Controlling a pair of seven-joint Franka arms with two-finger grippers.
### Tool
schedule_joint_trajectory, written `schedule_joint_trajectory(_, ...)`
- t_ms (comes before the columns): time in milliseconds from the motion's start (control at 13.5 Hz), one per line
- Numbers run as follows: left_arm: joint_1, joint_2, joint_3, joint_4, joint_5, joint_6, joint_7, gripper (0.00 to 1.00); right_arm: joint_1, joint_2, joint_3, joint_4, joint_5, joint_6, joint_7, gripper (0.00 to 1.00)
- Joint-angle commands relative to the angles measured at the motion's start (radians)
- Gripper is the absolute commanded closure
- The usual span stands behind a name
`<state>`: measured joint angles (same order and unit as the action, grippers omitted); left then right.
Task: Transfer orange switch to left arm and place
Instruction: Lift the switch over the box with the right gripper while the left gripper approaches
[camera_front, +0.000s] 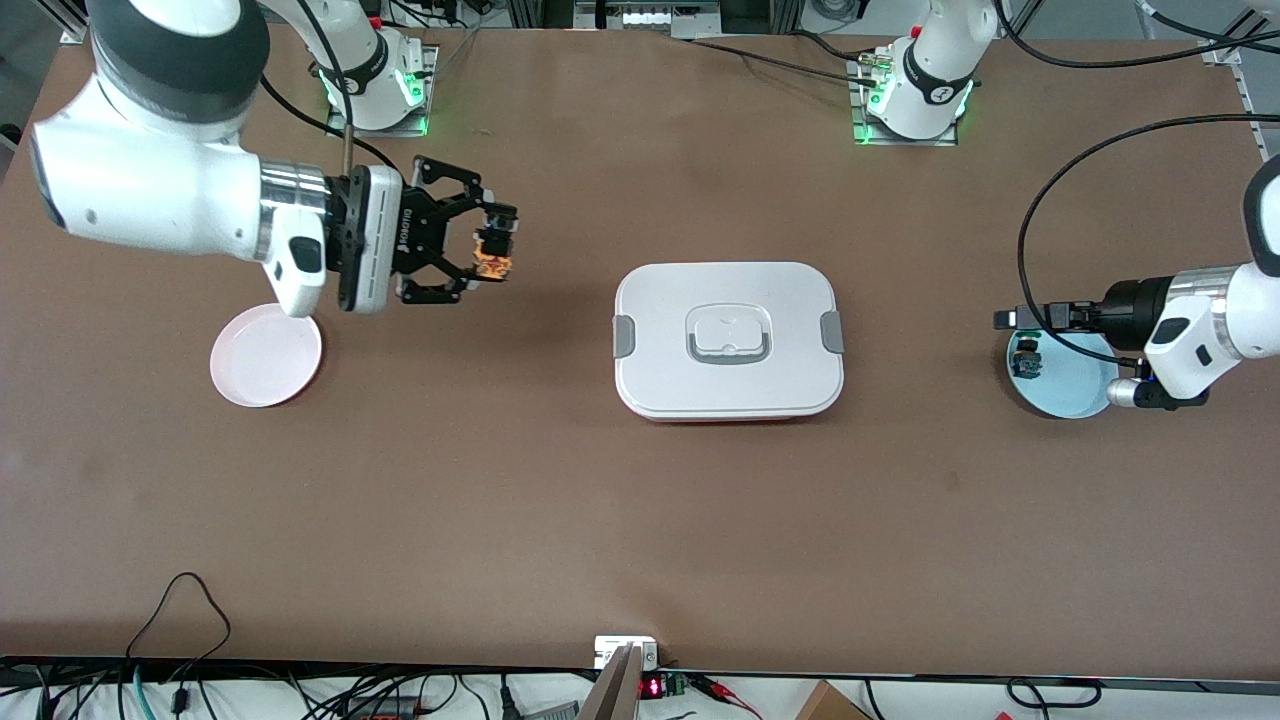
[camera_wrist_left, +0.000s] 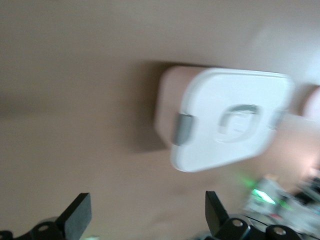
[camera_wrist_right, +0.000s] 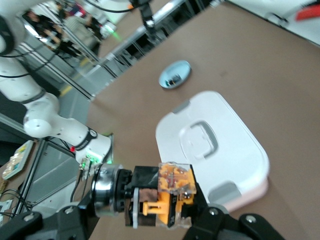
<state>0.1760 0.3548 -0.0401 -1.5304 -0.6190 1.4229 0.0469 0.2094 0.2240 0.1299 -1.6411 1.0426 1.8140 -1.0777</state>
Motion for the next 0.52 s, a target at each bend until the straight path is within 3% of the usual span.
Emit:
schedule_joint_trajectory(0, 0.069, 0.172, -0.004, 0.03, -0.415, -0.148, 0.004, 0.0, 0.05, 0.035, -0.001, 0.007, 0.173, 0.042, -0.152, 1.0)
schedule_joint_trajectory(148, 0.044, 0.187, -0.007, 0.038, -0.491, -0.127, -0.021, 0.0, 0.082, 0.046, 0.001, 0.012, 0.287, 0.105, -0.233, 1.0)
schedule_joint_trajectory(296, -0.048, 0.168, -0.007, 0.033, -0.537, -0.087, -0.155, 0.0, 0.123, 0.049, 0.001, 0.012, 0.379, 0.177, -0.319, 1.0)
schedule_joint_trajectory(444, -0.151, 0.141, -0.011, 0.041, -0.556, 0.049, -0.214, 0.0, 0.149, 0.066, 0.001, 0.012, 0.468, 0.257, -0.451, 1.0)
